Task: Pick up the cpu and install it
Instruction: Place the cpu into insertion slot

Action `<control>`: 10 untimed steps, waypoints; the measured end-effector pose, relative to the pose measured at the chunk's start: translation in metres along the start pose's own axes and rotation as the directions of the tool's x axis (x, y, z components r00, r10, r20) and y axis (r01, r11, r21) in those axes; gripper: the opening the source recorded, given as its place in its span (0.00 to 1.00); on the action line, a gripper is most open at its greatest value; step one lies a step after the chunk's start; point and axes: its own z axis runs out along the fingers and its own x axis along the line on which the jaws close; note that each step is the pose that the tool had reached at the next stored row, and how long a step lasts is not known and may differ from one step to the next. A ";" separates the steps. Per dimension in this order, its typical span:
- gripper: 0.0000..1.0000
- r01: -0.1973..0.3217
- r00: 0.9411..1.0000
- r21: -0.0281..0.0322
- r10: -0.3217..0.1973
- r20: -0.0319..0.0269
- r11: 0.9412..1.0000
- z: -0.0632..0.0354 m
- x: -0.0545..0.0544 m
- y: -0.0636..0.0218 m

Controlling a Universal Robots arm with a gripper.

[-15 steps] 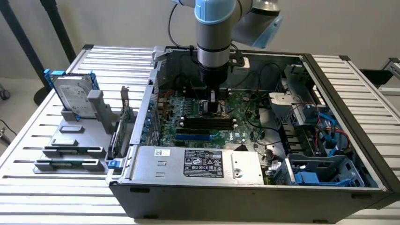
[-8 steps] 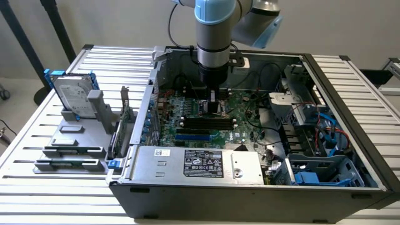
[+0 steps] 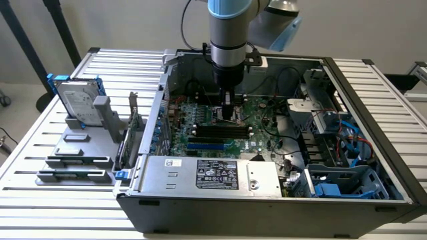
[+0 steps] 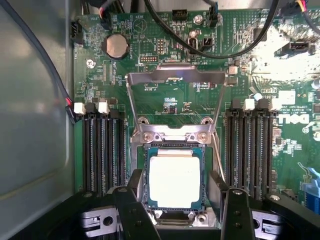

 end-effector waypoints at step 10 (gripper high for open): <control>0.42 -0.001 1.000 0.006 0.001 -0.004 1.000 -0.0148 0.000 -0.0141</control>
